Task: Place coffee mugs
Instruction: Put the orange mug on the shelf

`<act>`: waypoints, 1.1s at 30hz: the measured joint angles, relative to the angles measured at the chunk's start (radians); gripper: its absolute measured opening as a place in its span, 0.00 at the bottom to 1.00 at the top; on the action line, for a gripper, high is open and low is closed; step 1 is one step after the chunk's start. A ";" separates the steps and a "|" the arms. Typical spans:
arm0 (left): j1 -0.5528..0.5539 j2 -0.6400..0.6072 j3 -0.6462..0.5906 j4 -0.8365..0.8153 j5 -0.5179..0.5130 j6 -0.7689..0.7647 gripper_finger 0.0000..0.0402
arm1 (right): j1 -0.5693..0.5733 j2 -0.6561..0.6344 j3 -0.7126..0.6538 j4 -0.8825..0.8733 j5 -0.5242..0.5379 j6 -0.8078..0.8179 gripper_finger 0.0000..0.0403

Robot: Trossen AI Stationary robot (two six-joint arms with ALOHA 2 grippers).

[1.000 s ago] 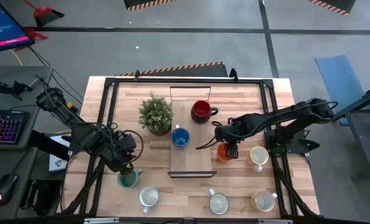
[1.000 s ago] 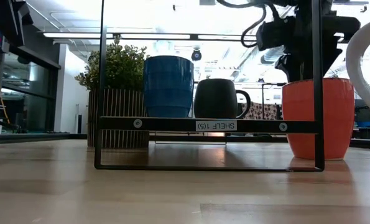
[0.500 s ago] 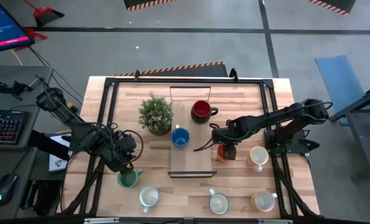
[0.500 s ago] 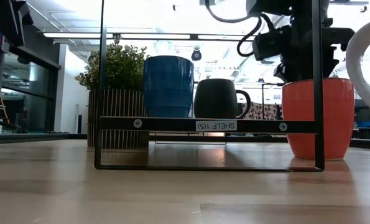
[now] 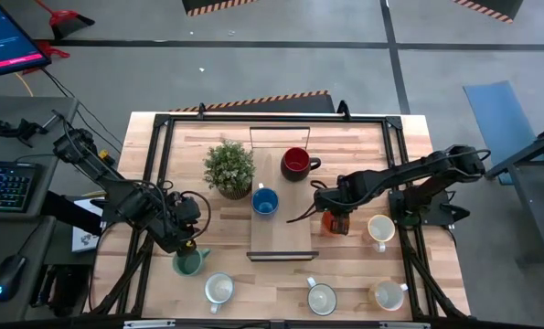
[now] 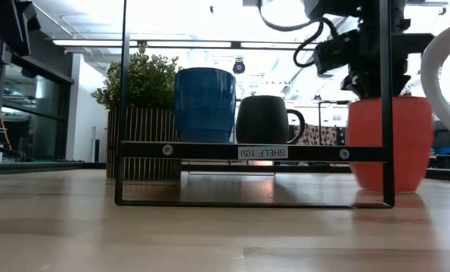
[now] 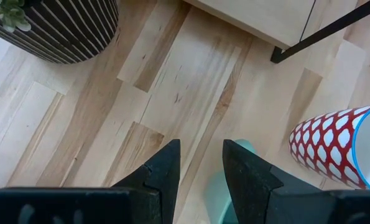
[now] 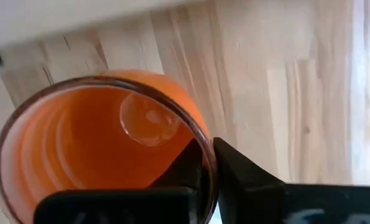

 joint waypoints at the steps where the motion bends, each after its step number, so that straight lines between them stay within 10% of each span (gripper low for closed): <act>1: 0.000 0.000 0.000 0.000 0.000 0.000 0.27 | 0.000 -0.013 0.000 -0.022 0.003 -0.001 0.01; 13: 0.000 0.000 0.000 -0.001 0.000 0.025 0.27 | -0.016 -0.165 0.224 -0.168 0.031 0.185 0.00; 33: 0.000 0.000 0.000 -0.004 0.006 0.057 0.27 | -0.119 0.241 0.608 -0.258 0.057 0.084 0.00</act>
